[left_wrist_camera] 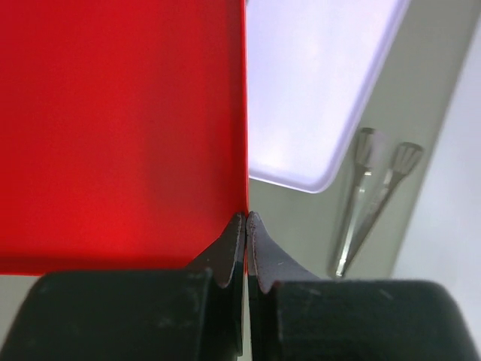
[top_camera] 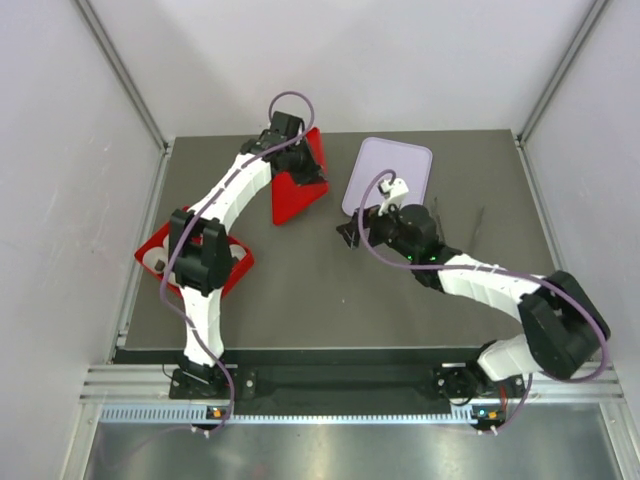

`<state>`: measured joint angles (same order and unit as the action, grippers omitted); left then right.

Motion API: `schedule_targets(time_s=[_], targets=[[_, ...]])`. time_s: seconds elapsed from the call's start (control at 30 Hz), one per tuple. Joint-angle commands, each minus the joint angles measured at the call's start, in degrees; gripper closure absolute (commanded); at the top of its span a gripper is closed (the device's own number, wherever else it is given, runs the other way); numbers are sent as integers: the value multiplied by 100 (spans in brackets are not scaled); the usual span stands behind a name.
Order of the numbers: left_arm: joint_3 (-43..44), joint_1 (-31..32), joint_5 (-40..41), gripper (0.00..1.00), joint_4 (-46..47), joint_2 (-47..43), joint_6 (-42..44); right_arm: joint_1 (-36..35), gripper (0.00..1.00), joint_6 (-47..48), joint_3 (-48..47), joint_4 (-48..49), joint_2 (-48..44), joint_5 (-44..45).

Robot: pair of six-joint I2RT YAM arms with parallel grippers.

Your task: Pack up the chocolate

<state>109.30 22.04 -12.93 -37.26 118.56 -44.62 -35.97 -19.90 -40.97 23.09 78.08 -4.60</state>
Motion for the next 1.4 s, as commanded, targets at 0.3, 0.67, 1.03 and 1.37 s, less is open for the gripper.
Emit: schedule_targets(time_s=[0.3, 0.67, 1.03, 1.37], targets=[[-610, -7, -140, 100, 825, -1186, -784, -859, 3, 549, -719, 2947, 1358, 1371], [-1226, -51, -237, 100, 1502, -1652, -1505, -1185, 6, 215, -1685, 2912, 2377, 2464], [-1551, -51, -140, 100, 1704, -1986, -1778, -1237, 23, 48, -2038, 3078, 2993, 2781], [-1693, -77, -192, 100, 1757, -2118, -1787, -1229, 77, -119, -2038, 3545, 3038, 2227]])
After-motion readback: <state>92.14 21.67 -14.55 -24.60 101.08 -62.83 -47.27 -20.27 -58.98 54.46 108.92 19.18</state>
